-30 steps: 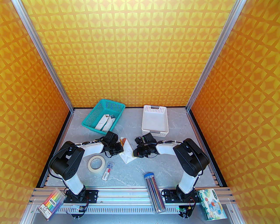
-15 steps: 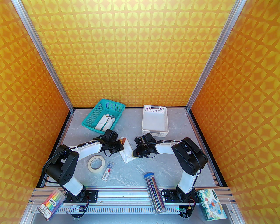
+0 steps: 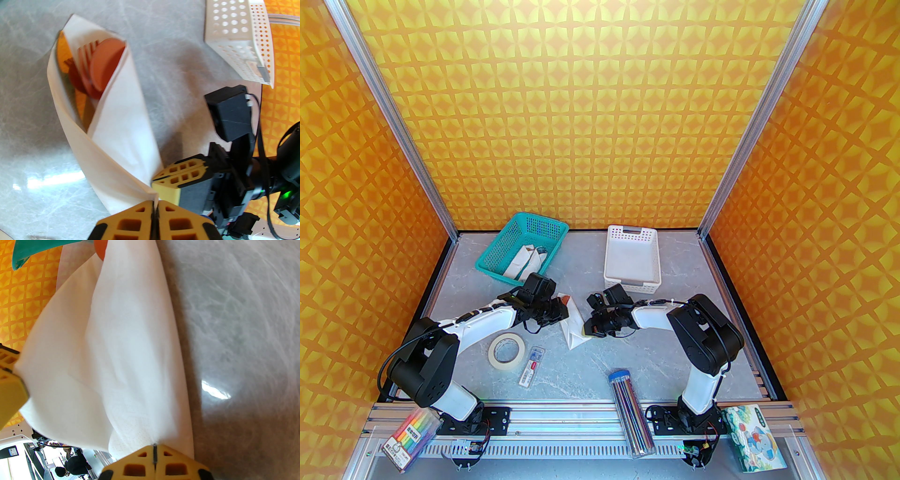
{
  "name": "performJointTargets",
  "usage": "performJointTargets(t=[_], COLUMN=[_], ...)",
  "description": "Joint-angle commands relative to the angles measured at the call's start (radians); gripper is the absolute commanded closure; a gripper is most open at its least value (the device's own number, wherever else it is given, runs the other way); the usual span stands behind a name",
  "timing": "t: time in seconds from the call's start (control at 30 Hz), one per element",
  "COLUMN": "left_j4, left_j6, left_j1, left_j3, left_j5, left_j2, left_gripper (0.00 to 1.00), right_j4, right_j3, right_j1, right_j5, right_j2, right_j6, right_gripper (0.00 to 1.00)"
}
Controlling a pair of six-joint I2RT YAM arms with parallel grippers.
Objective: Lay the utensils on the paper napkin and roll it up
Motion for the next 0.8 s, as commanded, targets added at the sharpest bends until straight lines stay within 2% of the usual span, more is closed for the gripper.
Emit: performJointTargets(t=[0.0,0.77], left_j4=[-0.01,0.024], left_j6=[0.005,0.02], left_j1=[-0.005,-0.015], left_j3=[0.045,0.193], left_j5=[0.034,0.064], left_j2=[0.006,0.18], left_gripper=[0.89,0.89], right_j4=[-0.037,-0.044], right_j3=[0.014,0.015], right_j1=[0.012,0.026], right_j5=[0.029,0.041], right_j2=[0.033,0.043], right_j6=[-0.026,-0.028], right_gripper=[1.0,1.0])
